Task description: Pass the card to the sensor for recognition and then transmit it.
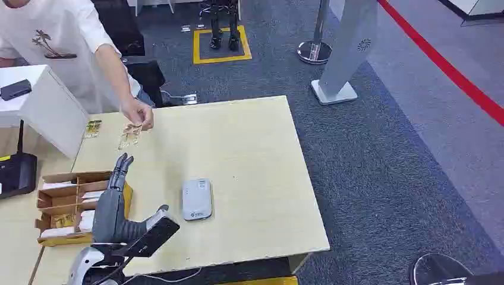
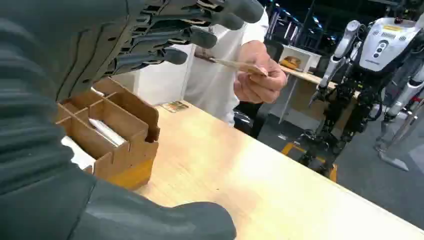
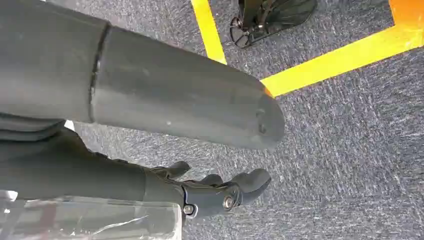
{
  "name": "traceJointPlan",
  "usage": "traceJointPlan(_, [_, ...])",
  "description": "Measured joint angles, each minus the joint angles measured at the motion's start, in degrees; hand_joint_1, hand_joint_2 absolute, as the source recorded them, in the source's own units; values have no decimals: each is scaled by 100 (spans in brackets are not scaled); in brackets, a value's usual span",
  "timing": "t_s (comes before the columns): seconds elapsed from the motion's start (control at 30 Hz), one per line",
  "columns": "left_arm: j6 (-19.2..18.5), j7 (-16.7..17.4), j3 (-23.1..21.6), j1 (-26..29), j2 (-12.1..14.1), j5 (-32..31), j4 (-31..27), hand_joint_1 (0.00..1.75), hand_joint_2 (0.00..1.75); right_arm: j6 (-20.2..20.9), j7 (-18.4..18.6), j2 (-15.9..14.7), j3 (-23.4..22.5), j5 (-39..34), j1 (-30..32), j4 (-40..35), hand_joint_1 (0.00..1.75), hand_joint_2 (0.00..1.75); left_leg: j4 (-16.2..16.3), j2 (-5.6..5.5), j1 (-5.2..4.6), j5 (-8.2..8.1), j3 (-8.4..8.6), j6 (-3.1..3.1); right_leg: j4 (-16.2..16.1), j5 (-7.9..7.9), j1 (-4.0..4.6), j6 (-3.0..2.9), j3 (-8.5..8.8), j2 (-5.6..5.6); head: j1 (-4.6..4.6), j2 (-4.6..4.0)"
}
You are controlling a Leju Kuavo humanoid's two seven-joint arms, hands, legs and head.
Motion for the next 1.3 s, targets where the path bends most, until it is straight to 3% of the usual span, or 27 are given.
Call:
traceJointPlan(0.23, [42, 116, 0, -52, 37, -431, -17, 0, 175, 20, -35, 0, 0, 7, -1, 2, 0, 175, 0, 0, 0, 0, 0, 0, 0, 0, 0, 0, 0, 0, 0, 0])
traceJointPlan(0.4, [214, 575, 0, -224, 135, -1593, -15, 0, 175, 20, -22, 0, 4, 74, -4, 4, 0, 175, 0, 0, 0, 0, 1, 0, 0, 0, 0, 0, 0, 0, 0, 0])
traceJointPlan(0.63, [33, 918, 171, -746, 243, -2759, 158, 0, 175, 35, -2, 13, 122, 219, -9, 13, 0, 175, 0, 0, 0, 3, 1, 3, 1, 1, 0, 0, 0, -1, 0, 0])
traceJointPlan(1.3, [-190, 918, 232, -1375, 262, -3161, 826, 0, 175, 68, 35, 44, 155, 260, -38, 50, 0, 175, 1, 1, 0, 3, 1, 3, 0, 1, 0, 0, -1, 0, 0, 0])
